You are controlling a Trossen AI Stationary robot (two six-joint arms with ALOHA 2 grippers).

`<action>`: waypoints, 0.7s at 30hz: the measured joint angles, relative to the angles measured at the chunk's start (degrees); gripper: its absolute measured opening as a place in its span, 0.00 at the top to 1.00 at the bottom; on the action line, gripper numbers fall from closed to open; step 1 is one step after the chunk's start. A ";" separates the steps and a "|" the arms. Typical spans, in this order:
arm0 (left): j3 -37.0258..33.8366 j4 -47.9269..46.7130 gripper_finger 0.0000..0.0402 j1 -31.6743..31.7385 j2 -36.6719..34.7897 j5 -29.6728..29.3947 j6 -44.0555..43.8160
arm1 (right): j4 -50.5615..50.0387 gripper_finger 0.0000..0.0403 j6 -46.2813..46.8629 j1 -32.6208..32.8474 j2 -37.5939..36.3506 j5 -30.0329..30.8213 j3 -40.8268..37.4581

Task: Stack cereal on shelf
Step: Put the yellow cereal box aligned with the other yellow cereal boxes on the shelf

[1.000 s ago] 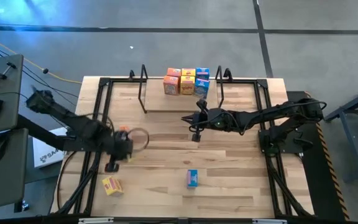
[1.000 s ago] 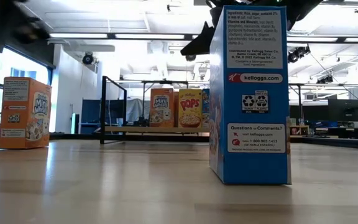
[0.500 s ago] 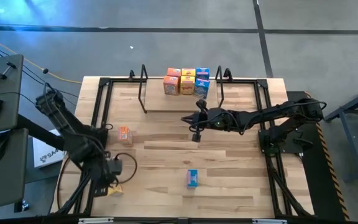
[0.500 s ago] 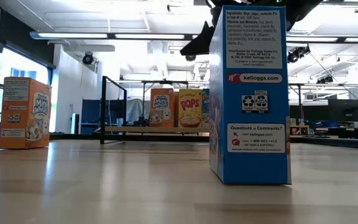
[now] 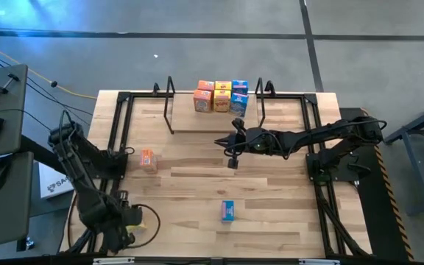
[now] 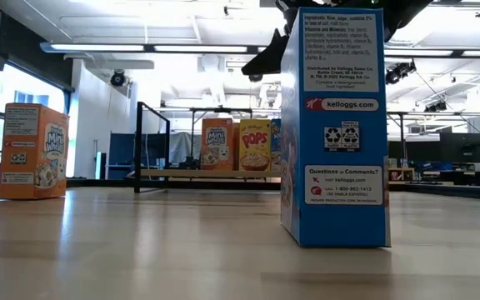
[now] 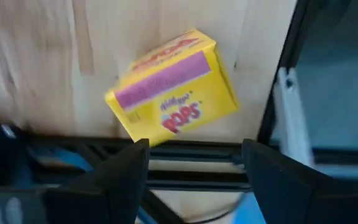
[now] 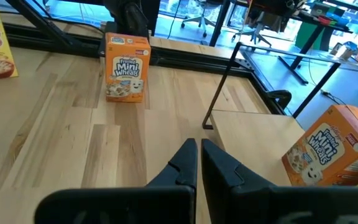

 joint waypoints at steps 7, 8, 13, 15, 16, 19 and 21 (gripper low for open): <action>4.77 0.10 0.38 -0.68 -0.04 -0.78 -27.52 | 0.04 1.00 -1.35 -0.04 0.00 0.00 0.00; 5.38 0.13 0.38 -0.66 -0.08 -1.04 -30.33 | 0.04 1.00 -1.88 -0.07 0.00 0.00 0.00; 5.86 0.23 0.38 0.53 -0.08 -1.19 -32.31 | -0.35 1.00 -4.86 -0.05 0.00 0.00 0.00; 5.86 -0.66 0.38 1.38 -0.08 -1.25 -32.01 | -0.47 1.00 -5.14 -0.05 0.00 -0.02 0.00; 5.83 -0.74 0.38 2.03 -0.08 -1.24 -31.94 | -0.65 1.00 -5.21 -0.06 0.00 -0.02 0.00; 5.09 -1.12 0.38 4.47 -0.04 -0.21 -31.34 | -1.34 1.00 -6.23 -0.07 0.00 -0.46 0.00; 5.09 0.21 0.38 5.84 -0.06 1.01 -27.85 | -1.54 1.00 -6.52 -0.07 0.00 -1.28 0.00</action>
